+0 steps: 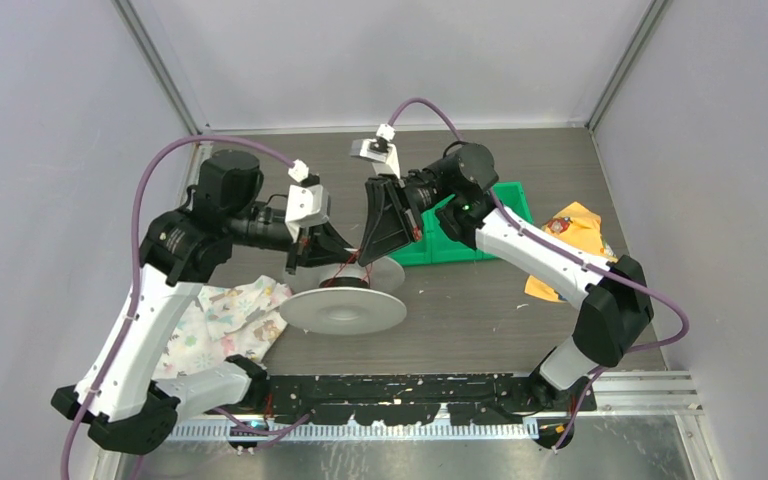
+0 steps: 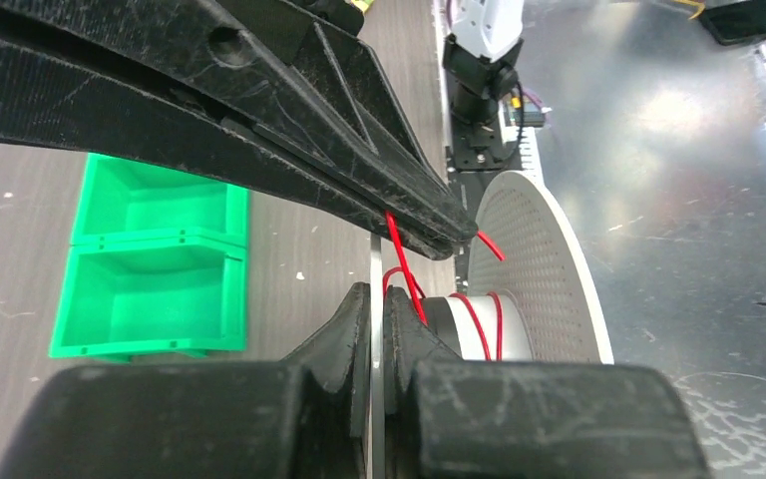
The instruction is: Wrap the cables
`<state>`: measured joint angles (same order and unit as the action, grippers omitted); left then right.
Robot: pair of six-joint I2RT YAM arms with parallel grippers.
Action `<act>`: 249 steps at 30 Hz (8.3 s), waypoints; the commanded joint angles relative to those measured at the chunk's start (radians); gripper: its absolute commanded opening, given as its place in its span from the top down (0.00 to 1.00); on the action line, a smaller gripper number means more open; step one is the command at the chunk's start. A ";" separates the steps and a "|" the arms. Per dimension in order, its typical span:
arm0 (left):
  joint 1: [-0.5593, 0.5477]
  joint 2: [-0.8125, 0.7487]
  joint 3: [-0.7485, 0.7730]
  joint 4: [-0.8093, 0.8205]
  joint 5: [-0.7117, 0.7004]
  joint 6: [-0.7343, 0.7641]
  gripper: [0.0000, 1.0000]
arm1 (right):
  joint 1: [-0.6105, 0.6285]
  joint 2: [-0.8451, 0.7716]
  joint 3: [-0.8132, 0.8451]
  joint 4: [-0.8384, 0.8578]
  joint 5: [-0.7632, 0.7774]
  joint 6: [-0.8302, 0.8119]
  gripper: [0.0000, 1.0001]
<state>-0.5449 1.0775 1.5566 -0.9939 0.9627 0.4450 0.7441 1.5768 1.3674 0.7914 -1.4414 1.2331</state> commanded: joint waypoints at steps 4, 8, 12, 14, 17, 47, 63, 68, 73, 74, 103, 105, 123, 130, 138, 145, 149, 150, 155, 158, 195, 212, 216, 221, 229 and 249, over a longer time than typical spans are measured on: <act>-0.007 0.115 0.131 -0.250 0.168 -0.039 1.00 | -0.031 -0.090 -0.014 0.323 0.055 0.073 0.99; -0.006 0.177 0.195 -0.292 0.158 -0.091 1.00 | -0.031 -0.093 -0.032 0.339 0.051 0.067 0.99; 0.025 0.213 0.211 -0.283 0.153 -0.175 1.00 | -0.033 -0.081 -0.050 0.355 0.044 0.062 0.99; 0.046 0.231 0.221 -0.285 0.163 -0.213 1.00 | -0.038 -0.072 -0.059 0.368 0.040 0.063 0.99; 0.066 0.248 0.227 -0.275 0.186 -0.264 1.00 | -0.049 -0.060 -0.080 0.385 0.040 0.060 0.99; 0.237 0.321 0.156 -0.111 0.383 -0.498 1.00 | -0.111 0.029 -0.135 -0.028 0.151 -0.449 0.99; 0.333 0.305 -0.174 0.848 0.546 -1.249 1.00 | -0.072 -0.061 -0.137 -0.883 0.344 -1.440 0.99; 0.341 0.357 -0.326 1.456 0.584 -1.681 1.00 | -0.052 -0.062 -0.172 -0.864 0.350 -1.424 0.99; 0.343 0.411 -0.326 1.502 0.616 -1.676 1.00 | -0.037 -0.040 -0.181 -0.866 0.371 -1.426 0.99; 0.346 0.421 -0.325 1.519 0.624 -1.683 1.00 | -0.037 -0.037 -0.183 -0.864 0.373 -1.428 0.99; 0.445 0.924 -0.105 2.379 0.747 -2.386 0.99 | 0.003 0.291 -0.304 0.023 0.699 -1.098 0.99; 0.447 0.929 -0.113 2.382 0.745 -2.386 1.00 | 0.003 0.293 -0.310 0.052 0.707 -1.078 0.99; 0.506 0.986 -0.284 2.427 0.732 -2.319 0.99 | 0.003 0.396 -0.392 0.268 0.760 -0.928 0.99; 0.540 1.028 -0.371 2.425 0.707 -2.220 1.00 | 0.003 0.452 -0.402 0.313 0.751 -0.881 0.99; 0.596 1.124 -0.375 2.425 0.690 -2.191 0.99 | 0.003 0.504 -0.402 0.353 0.746 -0.839 0.99; 0.611 1.201 -0.343 2.425 0.684 -2.214 1.00 | 0.007 0.552 -0.397 0.393 0.747 -0.796 0.99; 0.616 1.203 -0.349 2.424 0.677 -2.209 0.94 | 0.011 0.573 -0.403 0.417 0.760 -0.780 0.99; 0.616 1.202 -0.353 2.425 0.675 -2.207 0.89 | 0.011 0.582 -0.404 0.430 0.764 -0.771 0.99; 0.621 1.201 -0.363 2.425 0.667 -2.203 0.58 | 0.012 0.604 -0.391 0.470 0.773 -0.731 0.99; 0.631 1.201 -0.364 2.425 0.660 -2.204 0.51 | 0.012 0.608 -0.384 0.474 0.774 -0.720 0.99; 0.851 0.994 -0.397 1.708 0.294 -1.556 0.00 | 0.113 0.687 -0.355 0.462 1.024 -0.806 0.99; 0.760 0.731 -0.122 0.378 -0.214 -0.751 0.00 | 0.139 0.652 -0.365 0.410 1.105 -0.891 0.92; 0.761 0.689 -0.173 0.393 -0.223 -0.760 0.00 | 0.150 0.649 -0.369 0.409 1.112 -0.893 0.75; 0.759 0.680 -0.195 0.396 -0.189 -0.762 0.00 | 0.154 0.633 -0.375 0.398 1.133 -0.903 0.61; 0.742 0.663 -0.190 0.395 -0.192 -0.757 0.01 | 0.156 0.585 -0.410 0.369 1.174 -0.938 0.41; 0.717 0.619 -0.171 0.372 -0.212 -0.752 0.00 | 0.164 0.489 -0.523 0.404 1.208 -0.942 0.38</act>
<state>0.1810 1.7645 1.3621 -0.6052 0.7540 -0.3252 0.9016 2.1544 0.8742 1.1351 -0.2680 0.3149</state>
